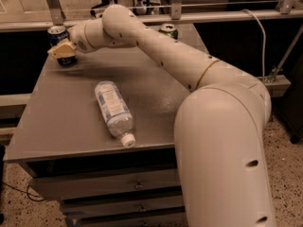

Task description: Move pepsi can near green can

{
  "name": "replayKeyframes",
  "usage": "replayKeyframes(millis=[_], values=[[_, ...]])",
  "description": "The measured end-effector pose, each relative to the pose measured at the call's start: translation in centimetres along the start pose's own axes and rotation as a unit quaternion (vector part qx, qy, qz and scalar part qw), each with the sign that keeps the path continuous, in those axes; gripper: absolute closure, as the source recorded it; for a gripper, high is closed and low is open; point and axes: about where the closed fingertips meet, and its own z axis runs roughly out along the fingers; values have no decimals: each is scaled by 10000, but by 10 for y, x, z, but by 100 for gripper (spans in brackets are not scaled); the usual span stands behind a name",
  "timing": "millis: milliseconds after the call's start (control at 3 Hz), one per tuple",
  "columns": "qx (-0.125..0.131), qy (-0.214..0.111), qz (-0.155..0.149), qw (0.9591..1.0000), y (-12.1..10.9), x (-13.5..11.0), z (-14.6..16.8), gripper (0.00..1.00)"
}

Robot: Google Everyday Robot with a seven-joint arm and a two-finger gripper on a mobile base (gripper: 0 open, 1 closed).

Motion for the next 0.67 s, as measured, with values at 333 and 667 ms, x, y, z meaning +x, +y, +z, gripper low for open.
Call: replayKeyframes(millis=[333,667], values=[[225,85,-30,9997,-12,5,-25,63],[473,88,-209,9986,-24,-7,-67,87]])
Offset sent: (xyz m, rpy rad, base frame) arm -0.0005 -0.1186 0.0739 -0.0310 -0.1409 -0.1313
